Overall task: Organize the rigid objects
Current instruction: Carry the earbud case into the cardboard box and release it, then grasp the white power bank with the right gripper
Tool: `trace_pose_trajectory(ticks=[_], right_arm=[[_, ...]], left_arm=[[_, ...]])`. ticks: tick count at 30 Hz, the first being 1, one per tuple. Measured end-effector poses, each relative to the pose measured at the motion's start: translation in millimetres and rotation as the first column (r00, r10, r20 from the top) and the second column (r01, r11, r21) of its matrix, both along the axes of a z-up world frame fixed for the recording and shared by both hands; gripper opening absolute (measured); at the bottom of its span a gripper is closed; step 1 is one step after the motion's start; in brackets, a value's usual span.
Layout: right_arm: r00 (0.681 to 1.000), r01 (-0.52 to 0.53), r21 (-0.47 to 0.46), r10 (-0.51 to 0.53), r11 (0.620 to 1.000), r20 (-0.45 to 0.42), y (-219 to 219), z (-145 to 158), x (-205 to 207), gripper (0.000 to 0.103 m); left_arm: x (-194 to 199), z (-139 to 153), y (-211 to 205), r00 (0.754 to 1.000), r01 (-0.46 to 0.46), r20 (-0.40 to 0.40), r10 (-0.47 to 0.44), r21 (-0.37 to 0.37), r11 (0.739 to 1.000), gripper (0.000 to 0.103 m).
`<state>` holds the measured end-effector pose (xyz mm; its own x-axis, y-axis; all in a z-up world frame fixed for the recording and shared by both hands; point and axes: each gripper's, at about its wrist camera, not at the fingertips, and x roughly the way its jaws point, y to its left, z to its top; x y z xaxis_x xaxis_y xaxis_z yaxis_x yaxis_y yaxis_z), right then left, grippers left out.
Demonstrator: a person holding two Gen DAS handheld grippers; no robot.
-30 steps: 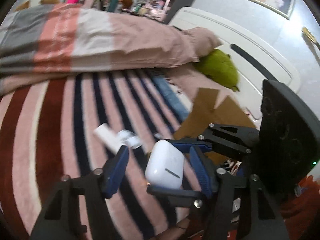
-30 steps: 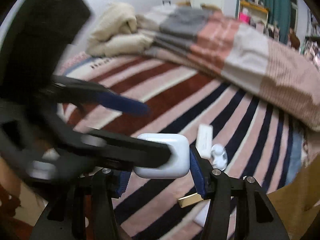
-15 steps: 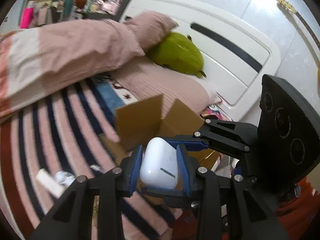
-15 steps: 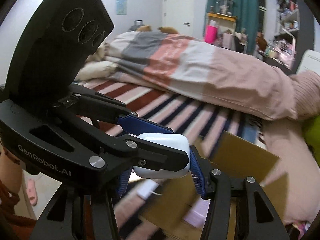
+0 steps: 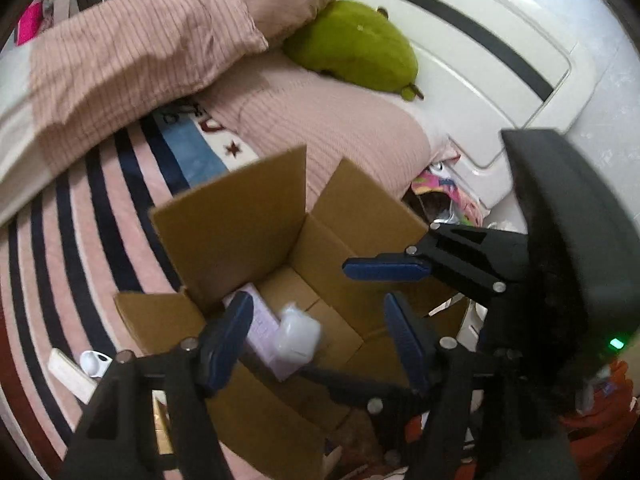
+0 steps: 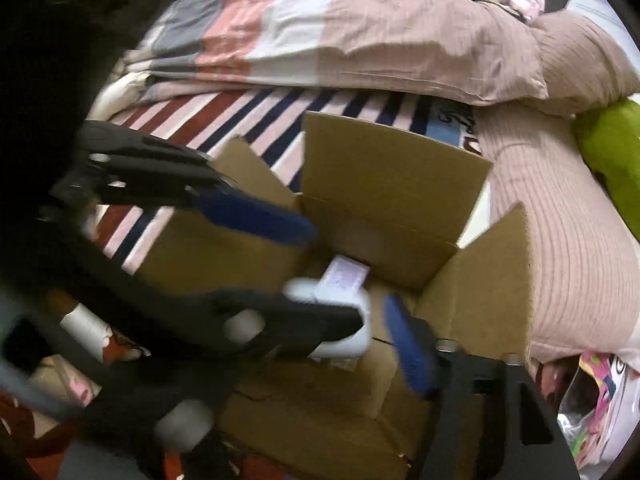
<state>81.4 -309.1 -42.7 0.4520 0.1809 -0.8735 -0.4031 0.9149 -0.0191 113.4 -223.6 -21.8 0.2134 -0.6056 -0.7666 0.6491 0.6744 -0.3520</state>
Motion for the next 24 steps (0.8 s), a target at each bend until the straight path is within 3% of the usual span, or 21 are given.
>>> trace_pose_trajectory(ticks=[7,15,20,24], right_arm=[[0.997,-0.037,0.051,0.034,0.998,0.064,18,18,-15,0.069],[0.964,-0.242,0.145,0.221,0.959,0.145,113,33,-40,0.069],[0.949,-0.311,0.131,0.301,0.941,0.093,181,2,-33,0.069],[0.948,-0.318,0.101,0.315,0.943,0.037,219,-49,-16,0.069]], left_arm=[[-12,27,62,0.987,-0.133,0.086,0.133,-0.006,0.991,0.065],[-33,29,171,0.918,-0.354,0.193,0.347,0.001,0.935,0.071],[-43,0,235,0.873,-0.451,0.203,0.443,-0.008,0.893,0.072],[-49,-32,276,0.856,-0.493,0.177,0.486,-0.007,0.87,0.072]])
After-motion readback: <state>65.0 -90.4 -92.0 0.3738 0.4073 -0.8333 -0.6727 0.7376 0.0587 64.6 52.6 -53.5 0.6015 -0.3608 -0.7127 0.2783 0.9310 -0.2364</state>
